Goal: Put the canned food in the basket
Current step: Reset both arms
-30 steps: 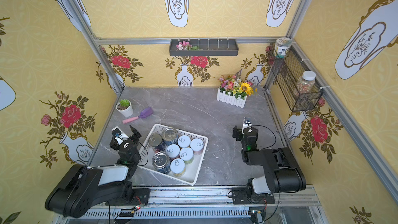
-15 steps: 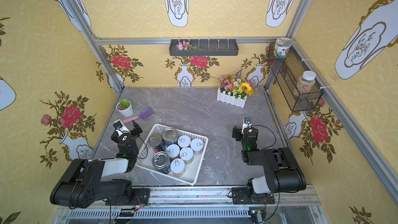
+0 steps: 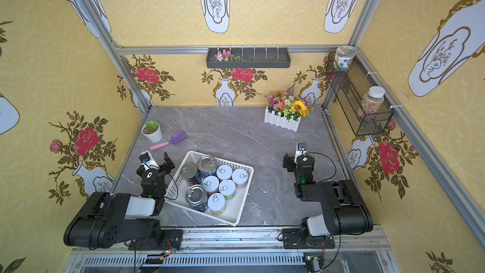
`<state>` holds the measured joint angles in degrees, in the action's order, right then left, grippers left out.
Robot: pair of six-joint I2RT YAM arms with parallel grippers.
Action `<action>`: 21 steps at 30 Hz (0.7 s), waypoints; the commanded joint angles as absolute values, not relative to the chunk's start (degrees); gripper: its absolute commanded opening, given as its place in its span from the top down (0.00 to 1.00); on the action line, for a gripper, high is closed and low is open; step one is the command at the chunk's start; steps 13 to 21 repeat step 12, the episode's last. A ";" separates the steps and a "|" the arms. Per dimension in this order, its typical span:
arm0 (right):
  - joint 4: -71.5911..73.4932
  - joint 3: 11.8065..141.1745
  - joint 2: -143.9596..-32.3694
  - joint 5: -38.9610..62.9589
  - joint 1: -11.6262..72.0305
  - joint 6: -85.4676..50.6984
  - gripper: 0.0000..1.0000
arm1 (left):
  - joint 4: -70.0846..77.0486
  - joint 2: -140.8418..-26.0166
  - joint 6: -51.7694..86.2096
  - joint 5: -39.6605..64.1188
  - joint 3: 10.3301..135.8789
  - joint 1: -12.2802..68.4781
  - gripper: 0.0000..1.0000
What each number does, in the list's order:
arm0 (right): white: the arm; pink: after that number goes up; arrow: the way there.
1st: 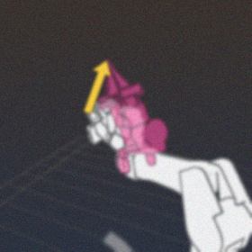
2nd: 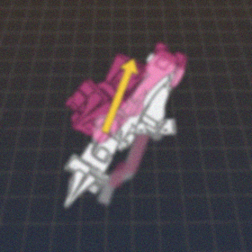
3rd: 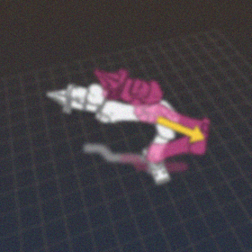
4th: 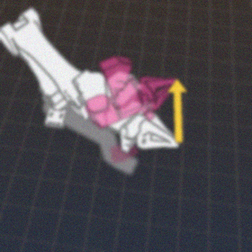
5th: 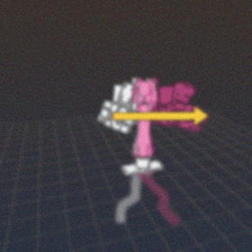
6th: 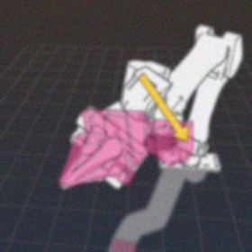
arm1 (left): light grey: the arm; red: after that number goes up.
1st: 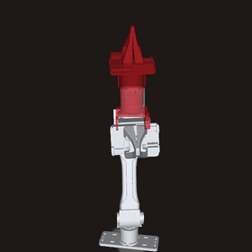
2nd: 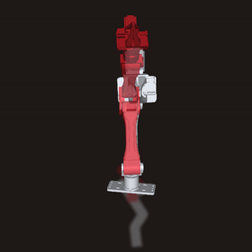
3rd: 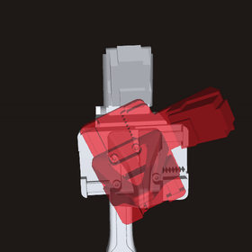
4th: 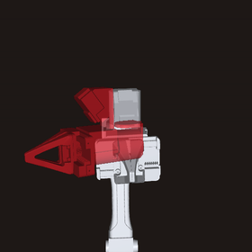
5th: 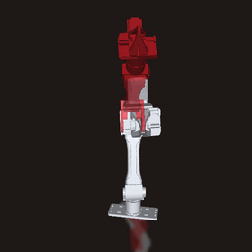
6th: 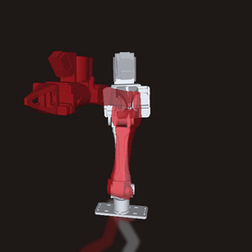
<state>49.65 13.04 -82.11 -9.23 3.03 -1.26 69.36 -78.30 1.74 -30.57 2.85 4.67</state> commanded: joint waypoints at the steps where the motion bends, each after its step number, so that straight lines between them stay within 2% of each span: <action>1: 52.25 13.25 -82.24 -9.18 2.97 -1.41 0.03 | 69.93 -76.12 2.27 -26.72 3.28 4.39 0.00; 21: 51.67 13.48 -82.13 -7.09 1.78 -1.67 0.03 | 72.33 -76.64 2.00 -26.92 2.68 4.46 0.00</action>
